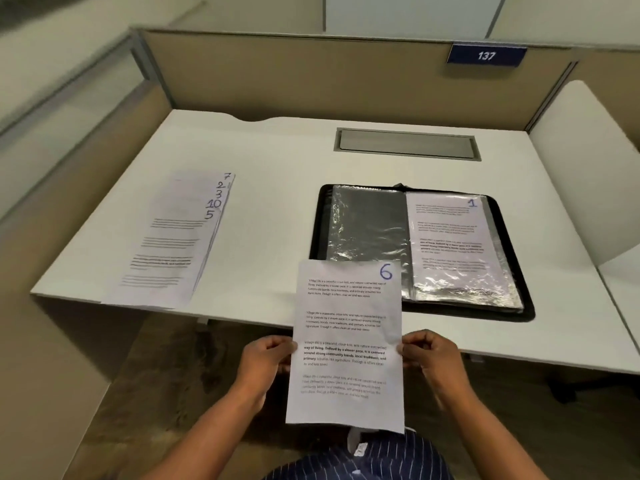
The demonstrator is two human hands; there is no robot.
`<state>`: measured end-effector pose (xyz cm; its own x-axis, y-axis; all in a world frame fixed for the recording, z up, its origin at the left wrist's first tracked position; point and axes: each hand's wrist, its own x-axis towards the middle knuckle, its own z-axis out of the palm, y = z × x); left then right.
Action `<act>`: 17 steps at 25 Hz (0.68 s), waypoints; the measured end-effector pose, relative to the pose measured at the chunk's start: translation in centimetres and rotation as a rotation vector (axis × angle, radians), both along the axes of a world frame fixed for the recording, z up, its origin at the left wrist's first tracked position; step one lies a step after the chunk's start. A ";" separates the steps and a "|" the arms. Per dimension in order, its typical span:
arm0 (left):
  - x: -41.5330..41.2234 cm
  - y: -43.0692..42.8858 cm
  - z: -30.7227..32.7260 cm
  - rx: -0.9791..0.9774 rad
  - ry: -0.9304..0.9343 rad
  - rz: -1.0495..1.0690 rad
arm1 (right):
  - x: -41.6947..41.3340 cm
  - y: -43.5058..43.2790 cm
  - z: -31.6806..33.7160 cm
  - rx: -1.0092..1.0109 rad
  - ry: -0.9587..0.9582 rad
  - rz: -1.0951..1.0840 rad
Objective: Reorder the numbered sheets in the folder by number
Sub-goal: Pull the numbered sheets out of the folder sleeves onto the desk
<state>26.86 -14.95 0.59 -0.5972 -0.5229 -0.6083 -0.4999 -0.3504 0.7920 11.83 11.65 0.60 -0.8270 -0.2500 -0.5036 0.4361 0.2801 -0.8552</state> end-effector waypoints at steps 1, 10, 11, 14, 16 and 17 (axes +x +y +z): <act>-0.4 -1.6 0.1 -0.010 0.002 0.023 | -0.6 -1.9 0.3 0.005 0.021 0.020; -7.3 -15.7 -0.5 -0.156 -0.050 0.165 | -9.8 -18.6 -0.4 0.024 0.096 0.148; -8.4 -17.4 -0.7 -0.188 -0.070 0.174 | -10.9 -20.5 -0.6 0.030 0.083 0.143; -11.3 -21.9 -0.9 -0.268 -0.092 0.177 | -13.8 -25.7 -1.0 0.058 0.122 0.165; -13.1 -24.4 -1.1 -0.336 -0.139 0.166 | -15.4 -28.4 -1.5 0.119 0.150 0.176; -13.9 -25.4 -1.3 -0.359 -0.149 0.158 | -16.0 -29.5 -1.8 0.143 0.163 0.189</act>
